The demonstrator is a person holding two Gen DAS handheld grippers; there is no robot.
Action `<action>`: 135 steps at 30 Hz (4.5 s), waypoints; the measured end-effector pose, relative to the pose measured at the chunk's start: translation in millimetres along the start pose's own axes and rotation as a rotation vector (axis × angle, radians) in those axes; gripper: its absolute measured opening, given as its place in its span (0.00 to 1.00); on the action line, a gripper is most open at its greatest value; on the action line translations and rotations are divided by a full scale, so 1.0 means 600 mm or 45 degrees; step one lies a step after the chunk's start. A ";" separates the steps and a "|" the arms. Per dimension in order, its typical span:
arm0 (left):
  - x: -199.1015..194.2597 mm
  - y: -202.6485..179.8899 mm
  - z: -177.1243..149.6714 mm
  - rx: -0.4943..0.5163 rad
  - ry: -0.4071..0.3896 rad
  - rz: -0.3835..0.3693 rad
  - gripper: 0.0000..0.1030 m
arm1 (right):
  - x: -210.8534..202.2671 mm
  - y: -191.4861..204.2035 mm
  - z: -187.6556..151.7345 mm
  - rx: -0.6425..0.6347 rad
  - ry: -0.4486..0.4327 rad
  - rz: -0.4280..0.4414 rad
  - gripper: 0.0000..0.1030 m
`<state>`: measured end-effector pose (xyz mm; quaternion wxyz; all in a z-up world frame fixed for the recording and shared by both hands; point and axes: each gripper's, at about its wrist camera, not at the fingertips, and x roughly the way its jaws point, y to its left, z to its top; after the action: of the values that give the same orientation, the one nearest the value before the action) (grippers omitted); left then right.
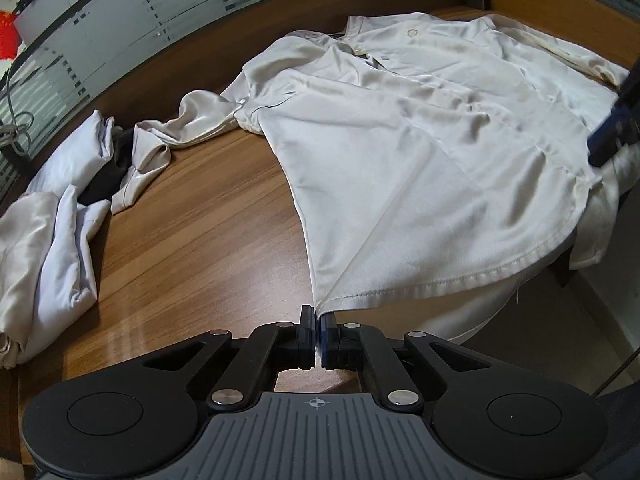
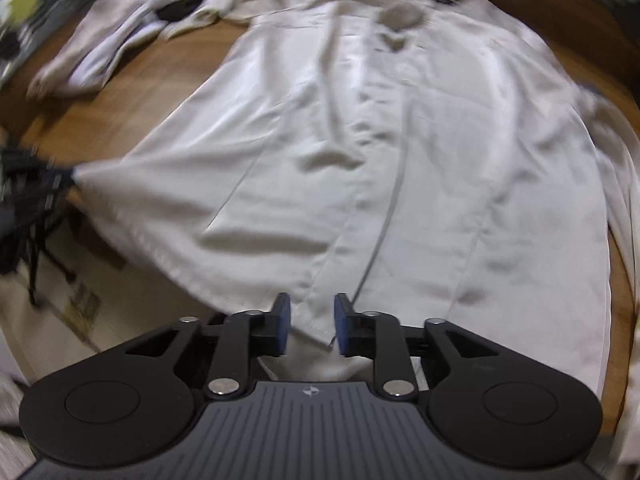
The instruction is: Fold clothes
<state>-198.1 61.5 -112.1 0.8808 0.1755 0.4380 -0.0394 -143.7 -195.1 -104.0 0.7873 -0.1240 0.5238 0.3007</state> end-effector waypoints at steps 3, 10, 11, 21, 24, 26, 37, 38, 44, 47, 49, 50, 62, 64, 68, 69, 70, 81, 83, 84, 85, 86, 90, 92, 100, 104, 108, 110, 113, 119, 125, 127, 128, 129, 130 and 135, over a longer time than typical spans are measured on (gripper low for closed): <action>0.004 0.004 0.006 -0.045 0.015 -0.008 0.05 | 0.008 0.030 -0.011 -0.183 0.013 -0.043 0.28; 0.008 0.016 0.009 -0.133 0.041 -0.022 0.05 | 0.028 0.063 -0.022 -0.541 0.057 -0.093 0.28; 0.008 0.017 0.010 -0.138 0.043 -0.024 0.05 | 0.029 0.062 -0.022 -0.563 0.060 -0.090 0.28; 0.002 0.019 0.008 -0.154 0.036 -0.017 0.05 | 0.008 0.039 -0.003 -0.466 0.037 0.000 0.06; -0.004 0.022 0.006 -0.157 0.025 -0.012 0.05 | -0.020 0.042 0.006 -0.461 0.007 0.017 0.05; -0.009 0.023 0.005 -0.146 0.020 -0.013 0.05 | -0.043 0.045 0.009 -0.461 -0.005 0.033 0.05; -0.035 0.002 -0.029 -0.071 0.058 -0.033 0.05 | -0.099 0.062 -0.019 -0.487 0.136 0.188 0.05; -0.033 -0.002 -0.035 -0.063 0.073 -0.034 0.05 | -0.092 0.060 -0.021 -0.474 0.155 0.210 0.05; -0.025 -0.016 -0.060 -0.049 0.185 -0.067 0.12 | -0.063 0.053 -0.025 -0.429 0.200 0.270 0.15; -0.033 -0.010 -0.064 -0.067 0.216 -0.063 0.26 | -0.076 0.041 -0.029 -0.392 0.160 0.263 0.31; -0.041 0.000 -0.061 -0.108 0.229 -0.059 0.27 | -0.086 0.024 -0.030 -0.334 0.132 0.247 0.31; -0.044 0.006 -0.057 -0.131 0.231 -0.049 0.32 | -0.090 0.016 -0.033 -0.303 0.118 0.235 0.33; -0.023 0.104 0.109 -0.351 0.122 -0.034 0.56 | -0.128 -0.105 -0.013 0.249 -0.076 0.064 0.49; -0.011 0.115 0.145 -0.368 0.095 -0.057 0.57 | -0.125 -0.117 0.001 0.321 -0.109 0.041 0.51; 0.031 0.125 0.212 -0.350 0.038 -0.129 0.58 | -0.121 -0.135 0.045 0.445 -0.188 -0.004 0.54; 0.044 0.126 0.228 -0.331 0.027 -0.143 0.58 | -0.119 -0.140 0.059 0.468 -0.202 -0.016 0.54; 0.058 0.128 0.244 -0.309 0.019 -0.158 0.58 | -0.116 -0.143 0.075 0.484 -0.218 -0.030 0.54; 0.188 0.146 0.391 -0.155 -0.044 -0.318 0.58 | -0.042 -0.183 0.240 0.536 -0.270 -0.148 0.54; 0.206 0.147 0.415 -0.140 -0.053 -0.331 0.58 | -0.021 -0.189 0.266 0.529 -0.265 -0.146 0.52; 0.217 0.147 0.427 -0.135 -0.055 -0.328 0.58 | -0.010 -0.192 0.278 0.526 -0.262 -0.141 0.50; 0.230 0.148 0.438 -0.131 -0.056 -0.321 0.58 | 0.002 -0.196 0.289 0.523 -0.256 -0.138 0.46; 0.242 0.148 0.450 -0.126 -0.056 -0.313 0.58 | 0.014 -0.199 0.301 0.521 -0.251 -0.134 0.45; 0.294 0.158 0.493 -0.121 -0.062 -0.270 0.61 | 0.052 -0.223 0.338 0.504 -0.229 -0.142 0.44; 0.323 0.168 0.514 -0.125 -0.054 -0.248 0.62 | 0.065 -0.239 0.353 0.491 -0.223 -0.150 0.44; 0.419 0.237 0.568 -0.176 -0.022 -0.228 0.63 | 0.089 -0.358 0.413 0.486 -0.212 -0.195 0.44; 0.456 0.261 0.578 -0.214 0.020 -0.270 0.64 | 0.103 -0.446 0.443 0.508 -0.215 -0.215 0.45; 0.481 0.272 0.581 -0.239 0.054 -0.329 0.65 | 0.124 -0.534 0.479 0.506 -0.206 -0.247 0.45; 0.490 0.272 0.580 -0.256 0.070 -0.359 0.65 | 0.139 -0.575 0.496 0.514 -0.195 -0.231 0.44; 0.496 0.271 0.577 -0.279 0.073 -0.364 0.65 | 0.164 -0.629 0.521 0.530 -0.181 -0.216 0.44; 0.489 0.283 0.566 -0.354 0.065 -0.361 0.65 | 0.215 -0.675 0.562 0.523 -0.152 -0.103 0.44; 0.481 0.311 0.554 -0.390 0.071 -0.300 0.66 | 0.234 -0.656 0.583 0.375 -0.115 -0.169 0.01; 0.479 0.325 0.548 -0.414 0.075 -0.255 0.68 | 0.221 -0.653 0.583 0.369 -0.159 -0.307 0.02; 0.480 0.332 0.545 -0.426 0.084 -0.245 0.69 | 0.215 -0.649 0.583 0.364 -0.174 -0.343 0.03; 0.483 0.338 0.541 -0.438 0.094 -0.239 0.70 | 0.209 -0.644 0.583 0.355 -0.188 -0.370 0.09; 0.485 0.344 0.538 -0.450 0.105 -0.234 0.70 | 0.203 -0.633 0.584 0.334 -0.202 -0.379 0.25; 0.493 0.350 0.522 -0.407 0.131 -0.192 0.70 | 0.180 -0.557 0.596 0.212 -0.251 -0.305 0.35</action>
<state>267.7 175.3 -112.7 0.8684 0.0018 0.4952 -0.0261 355.4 -239.0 -90.9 0.8726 -0.0899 0.4486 0.1708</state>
